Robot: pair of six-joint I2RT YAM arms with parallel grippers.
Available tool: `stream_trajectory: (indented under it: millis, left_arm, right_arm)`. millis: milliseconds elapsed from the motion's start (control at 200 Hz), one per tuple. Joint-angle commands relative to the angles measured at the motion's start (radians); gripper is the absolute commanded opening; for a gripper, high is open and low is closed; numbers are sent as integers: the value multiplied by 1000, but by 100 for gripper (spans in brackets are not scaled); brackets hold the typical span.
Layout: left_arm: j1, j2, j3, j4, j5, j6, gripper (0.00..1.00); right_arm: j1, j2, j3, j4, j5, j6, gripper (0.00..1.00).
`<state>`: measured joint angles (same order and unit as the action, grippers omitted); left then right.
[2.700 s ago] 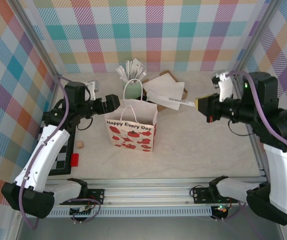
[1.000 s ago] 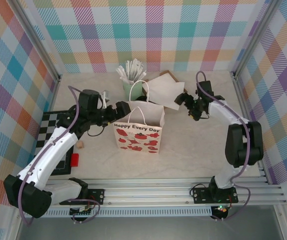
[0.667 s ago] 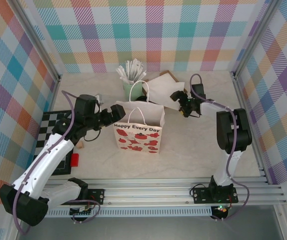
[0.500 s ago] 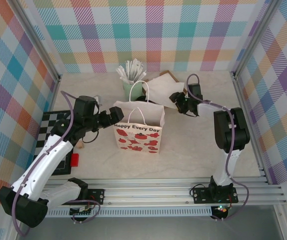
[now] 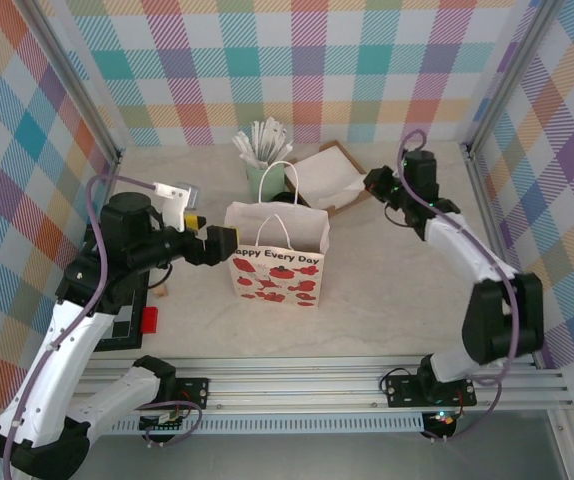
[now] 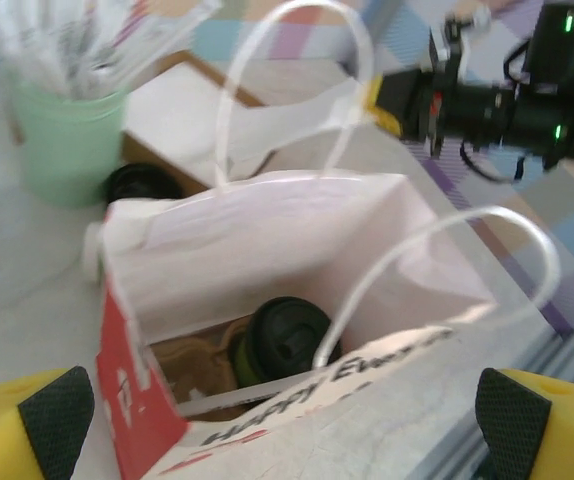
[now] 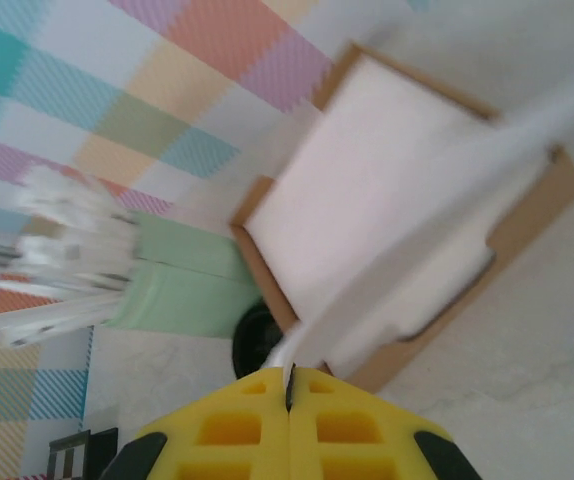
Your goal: Pack the takeout coffee
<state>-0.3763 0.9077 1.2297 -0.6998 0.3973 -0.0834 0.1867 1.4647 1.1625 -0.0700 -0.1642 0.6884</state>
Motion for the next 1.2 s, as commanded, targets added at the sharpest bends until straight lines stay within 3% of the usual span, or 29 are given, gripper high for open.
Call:
stream_trajectory:
  millis: [0,95,220,335,445,625,770,915,1040,1200]
  left_arm:
    - [-5,31,42,91,176,161,100]
    - [-26,85,76,109,256,238,100]
    - [-60,154,119,110,244,351,100]
    - [-70,195,126,143,269,421,99]
    - [-91,231,121,156,316,511,94]
    - [-120,296,132,176,402,583,79]
    - [-126,313,137,133,478,627,52]
    - [-127,305,119,121,513,650,35]
    - [-127,279,93,118,524,665,28]
    - [-127,252,63,119,532,676,28]
  right_arm:
    - [-16,-120,117,-195,-23,-291,0]
    - [-16,-178,243,-352,-131,-432,0]
    - [-12,-221,446,-562,-181,-522,0]
    - [3,-234,620,-696,-226,-448,0]
    - [66,-257,681,-720,-257,-325,0]
    - [190,-314,669,-694,-110,-114,0]
    - [316,-351,562,-526,-8,87,0]
    - [442,-289,650,-595,184,201,0]
    - [517,-234,707,-609,280,311,0]
    - [618,-149,796,-685,427,431,0]
